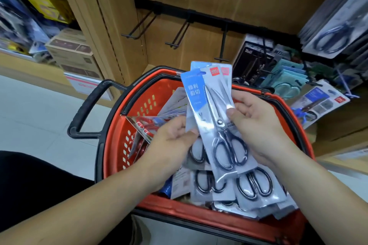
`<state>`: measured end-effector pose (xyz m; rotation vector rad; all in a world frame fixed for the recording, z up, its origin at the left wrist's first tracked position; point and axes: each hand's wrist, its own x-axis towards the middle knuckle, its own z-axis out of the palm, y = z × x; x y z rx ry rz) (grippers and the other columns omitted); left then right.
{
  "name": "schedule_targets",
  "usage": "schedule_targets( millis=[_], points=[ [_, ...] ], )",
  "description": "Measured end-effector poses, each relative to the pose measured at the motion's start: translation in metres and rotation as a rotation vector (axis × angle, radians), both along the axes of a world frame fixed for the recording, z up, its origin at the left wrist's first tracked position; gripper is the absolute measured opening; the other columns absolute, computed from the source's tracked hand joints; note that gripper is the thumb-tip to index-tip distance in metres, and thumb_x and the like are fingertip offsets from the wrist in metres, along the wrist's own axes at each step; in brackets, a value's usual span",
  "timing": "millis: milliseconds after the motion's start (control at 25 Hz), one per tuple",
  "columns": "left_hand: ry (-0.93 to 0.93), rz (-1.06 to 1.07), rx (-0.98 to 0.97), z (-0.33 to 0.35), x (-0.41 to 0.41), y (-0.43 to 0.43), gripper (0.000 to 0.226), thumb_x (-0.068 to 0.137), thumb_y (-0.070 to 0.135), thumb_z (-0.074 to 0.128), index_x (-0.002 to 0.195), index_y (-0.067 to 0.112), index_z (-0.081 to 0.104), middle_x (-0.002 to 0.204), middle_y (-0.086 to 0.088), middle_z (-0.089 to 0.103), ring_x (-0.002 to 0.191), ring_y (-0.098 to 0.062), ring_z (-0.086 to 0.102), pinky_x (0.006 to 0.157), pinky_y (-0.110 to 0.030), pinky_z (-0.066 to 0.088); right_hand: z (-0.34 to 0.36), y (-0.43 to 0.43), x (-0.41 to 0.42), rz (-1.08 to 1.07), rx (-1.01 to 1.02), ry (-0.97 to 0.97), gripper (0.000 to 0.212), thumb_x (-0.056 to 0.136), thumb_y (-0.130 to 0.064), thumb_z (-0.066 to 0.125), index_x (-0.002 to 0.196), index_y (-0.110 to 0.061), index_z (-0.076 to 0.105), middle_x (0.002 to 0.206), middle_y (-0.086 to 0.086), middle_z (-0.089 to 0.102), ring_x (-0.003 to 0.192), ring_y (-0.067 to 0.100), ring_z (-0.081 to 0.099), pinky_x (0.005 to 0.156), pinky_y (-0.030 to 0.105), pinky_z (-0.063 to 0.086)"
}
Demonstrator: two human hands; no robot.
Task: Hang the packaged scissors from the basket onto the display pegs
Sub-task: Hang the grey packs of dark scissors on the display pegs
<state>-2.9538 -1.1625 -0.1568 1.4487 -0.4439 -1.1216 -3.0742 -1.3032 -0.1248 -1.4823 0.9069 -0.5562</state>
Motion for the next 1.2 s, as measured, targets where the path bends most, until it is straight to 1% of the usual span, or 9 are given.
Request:
schedule_targets(
  millis=[80, 200, 560, 800, 920, 1000, 1040, 1120, 1200],
  points=[
    [-0.006, 0.039, -0.011, 0.006, 0.005, -0.001, 0.018, 0.109, 0.012, 0.053, 0.115, 0.011, 0.070, 0.100, -0.012, 0.081, 0.085, -0.028, 0.079, 0.075, -0.040, 0.064, 0.001, -0.001, 0.000, -0.042, 0.017, -0.026, 0.036, 0.104, 0.007, 0.052, 0.121, -0.019, 0.071, 0.104, 0.006, 0.081, 0.097, 0.026, 0.078, 0.089, 0.043, 0.064],
    [-0.026, 0.089, 0.024, 0.009, 0.016, -0.001, 0.020, 0.111, 0.013, 0.050, 0.121, 0.012, 0.067, 0.104, -0.011, 0.081, 0.094, -0.030, 0.079, 0.085, -0.047, 0.064, 0.007, -0.014, -0.007, -0.157, -0.079, -0.013, 0.033, 0.105, 0.002, 0.053, 0.114, -0.025, 0.071, 0.099, 0.002, 0.082, 0.092, 0.024, 0.079, 0.091, 0.054, 0.062],
    [0.030, 0.078, 0.039, 0.001, 0.022, -0.003, 0.021, 0.112, 0.013, 0.046, 0.124, 0.013, 0.064, 0.104, -0.008, 0.082, 0.090, -0.025, 0.080, 0.074, -0.038, 0.062, 0.014, -0.022, -0.008, -0.241, -0.089, -0.108, 0.032, 0.105, 0.003, 0.050, 0.121, -0.020, 0.066, 0.099, 0.000, 0.082, 0.092, 0.020, 0.079, 0.094, 0.052, 0.061],
    [-0.044, 0.033, 0.096, -0.011, 0.017, 0.002, 0.023, 0.111, 0.008, 0.050, 0.130, 0.015, 0.060, 0.103, -0.007, 0.082, 0.092, -0.022, 0.080, 0.072, -0.026, 0.061, 0.010, -0.013, -0.006, -0.201, -0.095, -0.111, 0.037, 0.104, 0.003, 0.052, 0.116, -0.029, 0.066, 0.099, 0.001, 0.081, 0.094, 0.030, 0.078, 0.095, 0.062, 0.058],
    [-0.052, 0.064, 0.056, -0.007, 0.013, -0.003, 0.023, 0.110, 0.006, 0.049, 0.128, 0.015, 0.061, 0.101, -0.010, 0.081, 0.091, -0.027, 0.080, 0.072, -0.031, 0.063, 0.016, -0.012, -0.005, -0.180, -0.098, -0.132, 0.050, 0.103, 0.004, 0.051, 0.120, -0.042, 0.062, 0.093, 0.007, 0.081, 0.093, 0.039, 0.075, 0.096, 0.062, 0.057],
    [-0.065, 0.099, 0.009, 0.002, 0.013, -0.010, 0.022, 0.110, 0.006, 0.049, 0.125, 0.017, 0.062, 0.103, -0.011, 0.081, 0.091, -0.031, 0.080, 0.078, -0.041, 0.064, 0.028, -0.018, -0.009, -0.209, -0.111, -0.148, 0.057, 0.101, 0.003, 0.051, 0.123, -0.048, 0.062, 0.086, 0.008, 0.079, 0.077, 0.035, 0.070, 0.087, 0.054, 0.061],
    [-0.082, 0.093, -0.020, 0.010, 0.012, -0.015, 0.022, 0.110, 0.007, 0.049, 0.124, 0.017, 0.062, 0.104, -0.012, 0.081, 0.092, -0.031, 0.080, 0.081, -0.044, 0.062, 0.037, -0.023, -0.013, -0.237, -0.121, -0.152, 0.060, 0.100, 0.002, 0.049, 0.128, -0.049, 0.063, 0.075, 0.003, 0.074, 0.065, 0.027, 0.061, 0.071, 0.043, 0.062],
    [-0.127, 0.051, -0.080, 0.025, 0.008, -0.027, 0.020, 0.110, 0.006, 0.050, 0.122, 0.016, 0.064, 0.105, -0.011, 0.081, 0.095, -0.030, 0.079, 0.082, -0.045, 0.061, 0.056, -0.035, -0.024, -0.322, -0.170, -0.184, 0.058, 0.102, -0.002, 0.048, 0.138, -0.046, 0.061, 0.058, -0.010, 0.055, 0.052, 0.014, 0.042, 0.051, 0.025, 0.043],
    [-0.174, 0.029, -0.100, 0.040, 0.005, -0.038, 0.019, 0.109, 0.006, 0.052, 0.117, 0.015, 0.066, 0.102, -0.009, 0.081, 0.093, -0.030, 0.079, 0.070, -0.038, 0.063, 0.076, -0.046, -0.036, -0.404, -0.241, -0.274, 0.049, 0.102, -0.017, 0.060, 0.144, -0.042, 0.057, 0.080, -0.023, 0.066, 0.070, 0.009, 0.059, 0.068, 0.023, 0.051]
  ],
)
